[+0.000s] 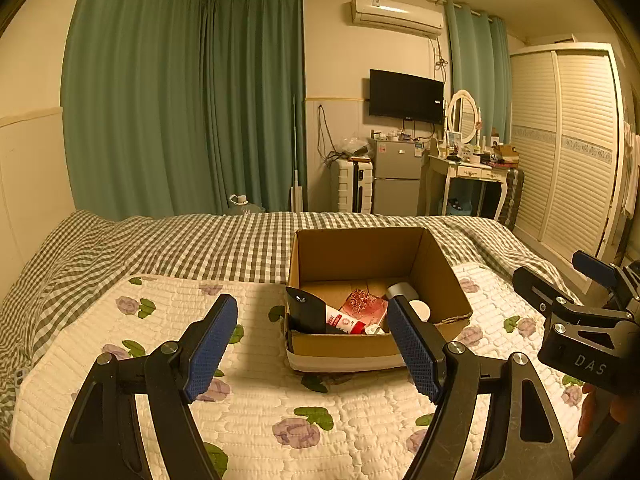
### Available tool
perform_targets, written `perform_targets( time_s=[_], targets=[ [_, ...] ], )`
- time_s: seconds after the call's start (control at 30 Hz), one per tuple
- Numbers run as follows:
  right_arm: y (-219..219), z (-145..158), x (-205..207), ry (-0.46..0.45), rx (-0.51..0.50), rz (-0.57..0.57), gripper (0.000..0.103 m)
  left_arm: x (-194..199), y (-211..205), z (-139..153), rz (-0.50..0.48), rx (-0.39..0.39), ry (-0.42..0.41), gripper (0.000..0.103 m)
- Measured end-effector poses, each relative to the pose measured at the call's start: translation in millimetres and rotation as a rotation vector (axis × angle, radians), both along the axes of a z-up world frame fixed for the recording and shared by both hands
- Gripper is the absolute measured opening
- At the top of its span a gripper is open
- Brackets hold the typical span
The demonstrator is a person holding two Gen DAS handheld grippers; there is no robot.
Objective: Organize rigid objects
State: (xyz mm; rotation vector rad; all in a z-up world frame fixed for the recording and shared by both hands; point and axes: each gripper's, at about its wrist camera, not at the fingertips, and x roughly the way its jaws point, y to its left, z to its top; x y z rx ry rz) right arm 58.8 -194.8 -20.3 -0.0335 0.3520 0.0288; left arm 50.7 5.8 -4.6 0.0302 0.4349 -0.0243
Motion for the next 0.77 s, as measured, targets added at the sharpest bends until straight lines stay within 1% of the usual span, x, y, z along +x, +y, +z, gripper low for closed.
perform_targets(
  time_s=[0.77],
  targets=[
    [0.3, -7.0, 1.8, 0.019, -0.003, -0.003, 0.103, 0.8, 2.3, -4.9, 0.008, 0.003, 0.004, 0.080]
  ],
)
